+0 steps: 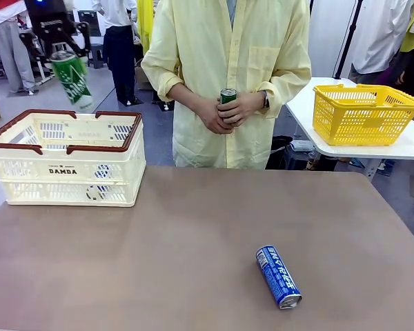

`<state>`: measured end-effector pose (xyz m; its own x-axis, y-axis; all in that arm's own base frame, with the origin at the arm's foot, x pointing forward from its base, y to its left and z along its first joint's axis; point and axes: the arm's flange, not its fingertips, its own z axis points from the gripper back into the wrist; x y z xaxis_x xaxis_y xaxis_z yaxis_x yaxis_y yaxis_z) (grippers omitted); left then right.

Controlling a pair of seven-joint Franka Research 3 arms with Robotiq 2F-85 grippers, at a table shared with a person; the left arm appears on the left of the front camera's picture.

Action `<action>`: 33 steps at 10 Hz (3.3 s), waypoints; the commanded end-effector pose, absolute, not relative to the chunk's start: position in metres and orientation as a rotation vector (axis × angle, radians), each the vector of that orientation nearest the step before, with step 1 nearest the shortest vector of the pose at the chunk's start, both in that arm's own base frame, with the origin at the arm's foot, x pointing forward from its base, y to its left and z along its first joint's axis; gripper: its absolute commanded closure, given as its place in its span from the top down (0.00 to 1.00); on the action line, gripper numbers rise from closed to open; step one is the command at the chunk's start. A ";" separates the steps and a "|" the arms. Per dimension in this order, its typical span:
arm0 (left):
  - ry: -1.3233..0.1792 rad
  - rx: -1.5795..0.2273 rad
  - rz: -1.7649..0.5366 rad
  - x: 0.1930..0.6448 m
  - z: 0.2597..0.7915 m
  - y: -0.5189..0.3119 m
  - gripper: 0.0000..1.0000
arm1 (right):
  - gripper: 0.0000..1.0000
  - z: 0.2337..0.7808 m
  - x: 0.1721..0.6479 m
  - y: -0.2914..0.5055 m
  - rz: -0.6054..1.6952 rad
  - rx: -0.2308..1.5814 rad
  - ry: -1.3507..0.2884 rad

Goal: Place the drinks into the Shopping basket.
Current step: Pick up one drink and place it into the Shopping basket.

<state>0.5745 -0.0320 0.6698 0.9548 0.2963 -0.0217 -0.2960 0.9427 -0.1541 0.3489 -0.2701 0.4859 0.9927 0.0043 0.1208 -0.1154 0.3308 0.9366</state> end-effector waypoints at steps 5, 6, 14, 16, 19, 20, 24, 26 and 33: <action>0.017 -0.139 0.548 0.622 0.565 0.047 0.00 | 1.00 0.488 0.347 -0.269 0.078 1.219 -0.084; 0.034 -0.133 0.580 0.625 0.532 0.052 0.00 | 1.00 0.488 0.347 -0.269 0.078 1.219 -0.084; 0.068 -0.074 0.580 0.626 0.417 0.023 0.00 | 1.00 0.488 0.347 -0.269 0.078 1.219 -0.084; 0.083 -0.062 0.580 0.630 0.412 0.021 0.20 | 1.00 0.488 0.347 -0.269 0.078 1.219 -0.084; 0.096 -0.063 0.573 0.630 0.414 0.021 1.00 | 1.00 0.488 0.347 -0.269 0.078 1.219 -0.084; 0.088 -0.064 0.572 0.629 0.418 0.021 1.00 | 1.00 0.488 0.347 -0.269 0.078 1.219 -0.084; -0.001 -0.104 0.537 0.598 0.487 0.018 1.00 | 1.00 0.488 0.347 -0.269 0.078 1.219 -0.084; -0.027 -0.170 0.511 0.552 0.554 0.007 1.00 | 1.00 0.488 0.347 -0.269 0.078 1.219 -0.084; 0.182 -0.984 -0.416 0.376 0.586 0.017 1.00 | 1.00 0.488 0.347 -0.269 0.078 1.219 -0.084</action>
